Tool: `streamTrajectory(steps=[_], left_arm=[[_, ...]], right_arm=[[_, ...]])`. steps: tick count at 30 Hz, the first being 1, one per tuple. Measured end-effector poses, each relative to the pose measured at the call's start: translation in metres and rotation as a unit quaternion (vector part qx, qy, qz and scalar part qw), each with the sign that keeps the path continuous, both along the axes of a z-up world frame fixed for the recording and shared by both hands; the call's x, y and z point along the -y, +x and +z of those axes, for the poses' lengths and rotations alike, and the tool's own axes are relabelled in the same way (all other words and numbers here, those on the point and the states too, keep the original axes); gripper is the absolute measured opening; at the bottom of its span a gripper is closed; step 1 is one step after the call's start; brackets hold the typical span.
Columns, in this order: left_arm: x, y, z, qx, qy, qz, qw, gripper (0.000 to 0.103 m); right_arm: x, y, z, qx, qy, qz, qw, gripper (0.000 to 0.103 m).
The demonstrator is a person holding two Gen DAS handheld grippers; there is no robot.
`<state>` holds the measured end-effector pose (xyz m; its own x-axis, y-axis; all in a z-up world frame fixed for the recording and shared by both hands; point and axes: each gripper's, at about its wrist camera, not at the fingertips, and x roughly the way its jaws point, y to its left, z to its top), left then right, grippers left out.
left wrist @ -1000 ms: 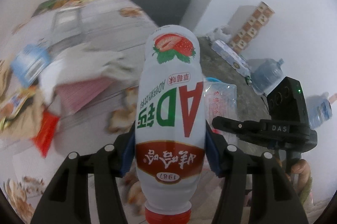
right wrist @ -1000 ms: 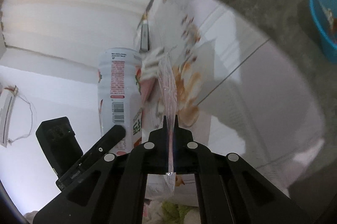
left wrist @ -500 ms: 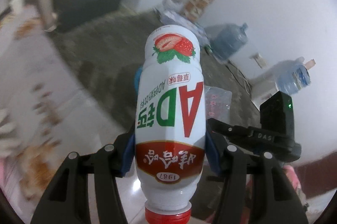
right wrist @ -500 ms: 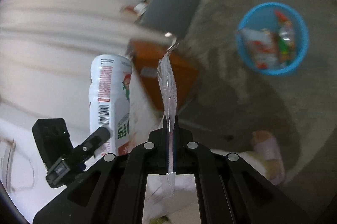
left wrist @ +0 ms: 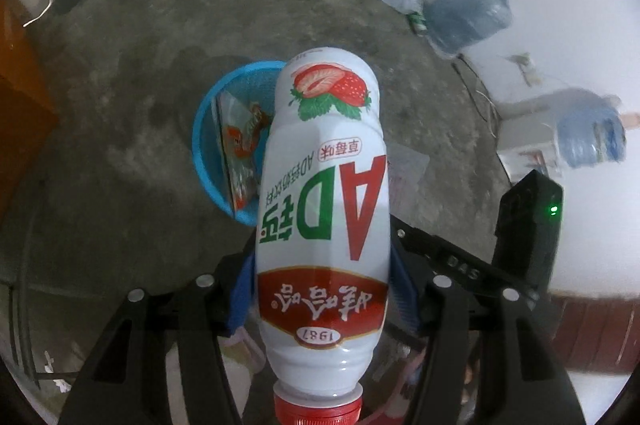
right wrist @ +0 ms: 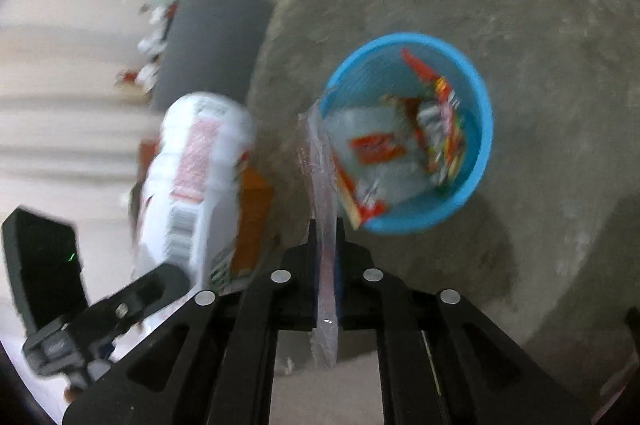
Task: Collect trash
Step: 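Carry the white bottle and clear bag over the blue wastebasket and open both tools, then withdraw both tools from the wastebasket back over the table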
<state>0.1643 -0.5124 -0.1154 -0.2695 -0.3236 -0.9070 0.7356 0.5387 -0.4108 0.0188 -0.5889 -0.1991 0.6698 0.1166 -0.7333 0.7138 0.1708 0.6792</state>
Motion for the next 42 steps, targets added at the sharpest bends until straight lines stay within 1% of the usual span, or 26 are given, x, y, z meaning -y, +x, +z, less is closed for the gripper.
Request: streamTrajectory(steps=[1, 2, 3, 5, 7, 9, 12, 15, 16, 19, 23, 24, 27, 30, 31, 33, 35, 36, 38, 40, 42], left_arm=[[0.009, 0.006, -0.003, -0.001, -0.002, 0.011, 0.9999, 0.075], [0.015, 0.014, -0.004, 0.003, -0.004, 0.031, 0.9995, 0.077], [0.018, 0.021, -0.004, 0.007, -0.004, 0.050, 0.9987, 0.078], [0.011, 0.029, -0.002, 0.004, -0.004, 0.070, 0.9976, 0.078], [0.001, 0.033, 0.002, -0.004, -0.014, 0.070, 0.9975, 0.078], [-0.010, 0.034, 0.012, 0.022, -0.019, 0.062, 0.9977, 0.078], [-0.027, 0.038, 0.024, 0.037, -0.030, 0.062, 0.9969, 0.078], [-0.049, 0.035, 0.036, 0.034, -0.036, 0.070, 0.9963, 0.078], [-0.053, 0.031, 0.040, 0.035, -0.043, 0.069, 0.9961, 0.078], [-0.074, 0.017, 0.062, 0.048, -0.069, 0.057, 0.9948, 0.078], [-0.120, 0.001, 0.096, 0.059, -0.111, 0.055, 0.9906, 0.078], [-0.137, -0.003, 0.106, 0.060, -0.124, 0.060, 0.9887, 0.079], [-0.176, -0.011, 0.126, 0.067, -0.156, 0.077, 0.9825, 0.081], [-0.221, -0.026, 0.149, 0.100, -0.186, 0.083, 0.9740, 0.083], [-0.239, -0.031, 0.156, 0.114, -0.197, 0.089, 0.9698, 0.084], [-0.275, -0.043, 0.164, 0.136, -0.218, 0.103, 0.9609, 0.085], [-0.307, -0.053, 0.166, 0.143, -0.228, 0.122, 0.9554, 0.086], [-0.328, -0.058, 0.163, 0.136, -0.232, 0.138, 0.9532, 0.086], [-0.357, -0.063, 0.159, 0.122, -0.231, 0.155, 0.9528, 0.086], [-0.389, -0.071, 0.153, 0.123, -0.223, 0.175, 0.9509, 0.086], [-0.421, -0.078, 0.150, 0.140, -0.212, 0.201, 0.9461, 0.086]], right_arm=[[0.011, 0.005, -0.013, 0.000, 0.004, -0.008, 1.000, 0.050], [0.019, 0.008, -0.026, -0.006, 0.011, -0.020, 1.000, 0.070], [0.023, 0.008, -0.036, -0.010, 0.018, -0.029, 0.999, 0.070], [0.026, 0.004, -0.051, -0.018, 0.035, -0.046, 0.998, 0.070], [0.024, -0.002, -0.057, -0.012, 0.041, -0.053, 0.998, 0.070], [0.014, -0.006, -0.058, -0.009, 0.039, -0.048, 0.998, 0.070], [0.013, -0.010, -0.057, -0.012, 0.034, -0.039, 0.999, 0.070], [0.005, -0.023, -0.045, -0.010, 0.019, -0.036, 0.999, 0.070], [0.007, -0.018, -0.046, -0.009, 0.014, -0.036, 0.999, 0.070], [-0.005, -0.037, -0.027, -0.004, -0.009, -0.032, 0.999, 0.070], [-0.020, -0.056, 0.006, 0.001, -0.046, -0.018, 0.999, 0.070], [-0.025, -0.061, 0.017, 0.002, -0.057, -0.014, 0.998, 0.070], [-0.037, -0.067, 0.038, 0.002, -0.090, 0.000, 0.996, 0.070], [-0.056, -0.067, 0.067, 0.002, -0.127, 0.016, 0.992, 0.070], [-0.065, -0.065, 0.078, 0.004, -0.142, 0.024, 0.990, 0.070], [-0.086, -0.059, 0.097, 0.005, -0.171, 0.045, 0.984, 0.075], [-0.107, -0.053, 0.109, 0.021, -0.188, 0.063, 0.980, 0.081], [-0.119, -0.049, 0.110, 0.037, -0.181, 0.073, 0.980, 0.082], [-0.142, -0.039, 0.108, 0.052, -0.168, 0.093, 0.980, 0.083], [-0.165, -0.028, 0.108, 0.046, -0.175, 0.117, 0.976, 0.083], [-0.197, -0.013, 0.112, 0.016, -0.205, 0.150, 0.967, 0.083]])
